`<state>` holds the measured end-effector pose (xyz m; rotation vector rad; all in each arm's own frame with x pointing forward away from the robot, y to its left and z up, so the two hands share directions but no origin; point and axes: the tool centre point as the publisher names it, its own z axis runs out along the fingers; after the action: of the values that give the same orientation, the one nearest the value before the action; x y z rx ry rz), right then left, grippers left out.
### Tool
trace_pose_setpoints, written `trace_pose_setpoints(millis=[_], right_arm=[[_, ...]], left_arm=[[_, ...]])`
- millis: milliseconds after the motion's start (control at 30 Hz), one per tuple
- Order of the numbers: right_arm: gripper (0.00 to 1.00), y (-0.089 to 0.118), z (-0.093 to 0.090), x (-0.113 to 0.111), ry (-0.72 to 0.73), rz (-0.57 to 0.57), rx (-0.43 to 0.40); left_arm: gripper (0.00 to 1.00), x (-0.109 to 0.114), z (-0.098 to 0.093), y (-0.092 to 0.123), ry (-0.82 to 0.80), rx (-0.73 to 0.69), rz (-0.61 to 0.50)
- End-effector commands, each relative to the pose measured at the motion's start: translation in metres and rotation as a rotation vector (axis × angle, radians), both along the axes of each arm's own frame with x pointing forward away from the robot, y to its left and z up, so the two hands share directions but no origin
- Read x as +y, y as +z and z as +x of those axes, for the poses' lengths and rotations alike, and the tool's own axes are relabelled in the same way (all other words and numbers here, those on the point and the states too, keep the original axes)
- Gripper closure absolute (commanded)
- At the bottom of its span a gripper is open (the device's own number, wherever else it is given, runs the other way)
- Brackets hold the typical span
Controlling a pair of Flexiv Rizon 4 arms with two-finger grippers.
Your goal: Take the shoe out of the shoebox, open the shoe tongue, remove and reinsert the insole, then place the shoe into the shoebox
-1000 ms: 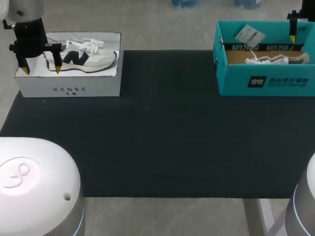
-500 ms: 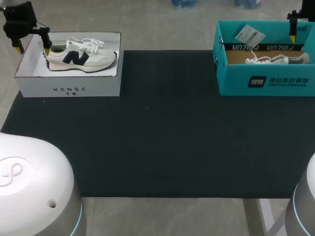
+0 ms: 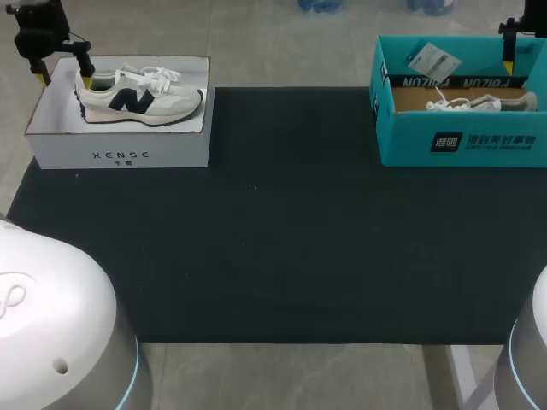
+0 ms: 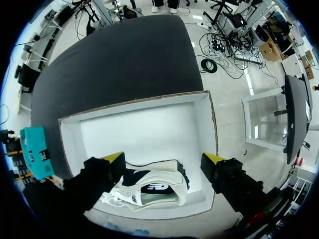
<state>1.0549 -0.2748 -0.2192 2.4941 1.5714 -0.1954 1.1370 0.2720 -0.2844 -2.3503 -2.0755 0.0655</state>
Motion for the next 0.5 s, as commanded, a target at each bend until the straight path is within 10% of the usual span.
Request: trace_pose_setpoints(millis=[33, 500], right_arm=[[0.00, 0.0001, 0.0001, -0.0002, -0.001, 0.000, 0.000], [0.00, 0.0001, 0.0001, -0.0002, -0.001, 0.000, 0.000]], left_arm=[[0.00, 0.0051, 0.0405, -0.0114, 0.002, 0.095, -0.014], [0.00, 0.0033, 0.0485, -0.0118, -0.003, 0.071, 0.026]])
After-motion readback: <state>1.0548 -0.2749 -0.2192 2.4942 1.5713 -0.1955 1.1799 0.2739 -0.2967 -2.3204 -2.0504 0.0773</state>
